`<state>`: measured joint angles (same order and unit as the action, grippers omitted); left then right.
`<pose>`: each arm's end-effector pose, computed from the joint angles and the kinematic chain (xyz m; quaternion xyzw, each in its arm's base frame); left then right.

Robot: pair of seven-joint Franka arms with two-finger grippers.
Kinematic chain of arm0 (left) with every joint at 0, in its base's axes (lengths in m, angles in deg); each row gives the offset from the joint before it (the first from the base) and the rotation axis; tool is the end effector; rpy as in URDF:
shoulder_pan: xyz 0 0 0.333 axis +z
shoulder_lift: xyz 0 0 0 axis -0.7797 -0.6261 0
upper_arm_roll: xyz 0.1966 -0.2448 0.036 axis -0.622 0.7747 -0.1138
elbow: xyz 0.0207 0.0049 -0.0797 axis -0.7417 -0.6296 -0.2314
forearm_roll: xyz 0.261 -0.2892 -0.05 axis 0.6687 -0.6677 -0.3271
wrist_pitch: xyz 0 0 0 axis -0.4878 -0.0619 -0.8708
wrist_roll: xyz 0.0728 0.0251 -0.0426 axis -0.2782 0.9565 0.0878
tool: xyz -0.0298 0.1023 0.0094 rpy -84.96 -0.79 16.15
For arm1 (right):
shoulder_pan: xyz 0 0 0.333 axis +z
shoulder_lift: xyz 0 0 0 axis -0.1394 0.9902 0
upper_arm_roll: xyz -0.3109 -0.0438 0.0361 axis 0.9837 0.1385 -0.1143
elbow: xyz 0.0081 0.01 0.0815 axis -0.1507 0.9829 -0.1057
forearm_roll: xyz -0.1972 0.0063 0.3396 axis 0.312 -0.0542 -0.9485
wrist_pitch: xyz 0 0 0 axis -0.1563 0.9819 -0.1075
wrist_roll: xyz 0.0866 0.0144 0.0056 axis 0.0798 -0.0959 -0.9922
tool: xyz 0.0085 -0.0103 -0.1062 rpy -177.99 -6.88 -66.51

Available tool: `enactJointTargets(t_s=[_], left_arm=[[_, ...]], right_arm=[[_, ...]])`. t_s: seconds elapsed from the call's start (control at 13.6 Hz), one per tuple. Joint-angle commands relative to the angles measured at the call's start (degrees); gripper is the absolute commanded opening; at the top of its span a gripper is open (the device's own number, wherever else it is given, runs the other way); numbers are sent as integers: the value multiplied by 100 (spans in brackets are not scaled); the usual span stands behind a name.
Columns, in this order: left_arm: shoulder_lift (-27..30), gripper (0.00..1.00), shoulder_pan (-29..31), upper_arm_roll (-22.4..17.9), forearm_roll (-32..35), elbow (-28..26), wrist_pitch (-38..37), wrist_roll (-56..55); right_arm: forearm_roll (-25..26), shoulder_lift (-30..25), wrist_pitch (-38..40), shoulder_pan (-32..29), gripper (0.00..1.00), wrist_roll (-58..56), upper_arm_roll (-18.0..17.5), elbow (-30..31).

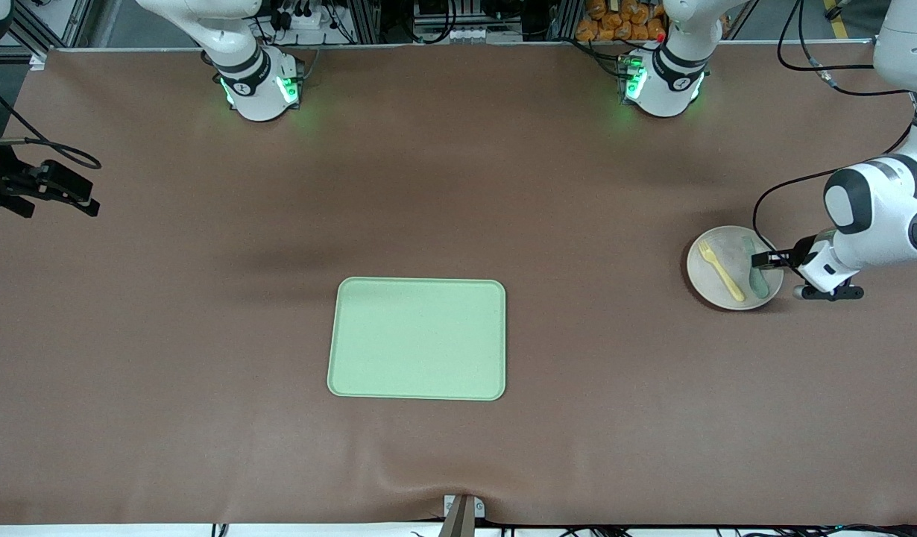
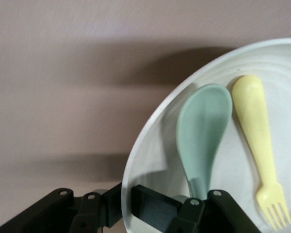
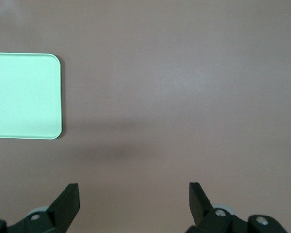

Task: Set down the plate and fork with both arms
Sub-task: 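Lower the left gripper to the white plate rim and grip it, then carry the plate with the left gripper onto the green tray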

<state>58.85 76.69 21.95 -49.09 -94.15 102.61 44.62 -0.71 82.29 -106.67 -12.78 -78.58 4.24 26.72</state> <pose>0.5357 0.1637 0.1987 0.9955 -0.0029 -0.0877 0.0345 0.5521 -0.0260 0.6181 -0.9999 -0.0001 -0.0125 0.0083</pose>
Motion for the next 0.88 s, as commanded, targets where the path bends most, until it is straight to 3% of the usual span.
enactJointTargets(t_s=[0.0,0.44,0.59,0.81], left_arm=[[203,0,57,319,-465,211,-218,26],[177,0,48,1057,-1476,765,-712,-17],[-50,0,-74,1382,-1635,1247,-939,-367],[-735,0,-959,1437,-1566,2283,-1318,-1516]], right_arm=[[8,-26,34,-95,100,-47,-59,8],[8,-26,34,-95,100,-47,-59,8],[8,-26,34,-95,100,-47,-50,8],[8,-26,34,-95,100,-47,-50,8]])
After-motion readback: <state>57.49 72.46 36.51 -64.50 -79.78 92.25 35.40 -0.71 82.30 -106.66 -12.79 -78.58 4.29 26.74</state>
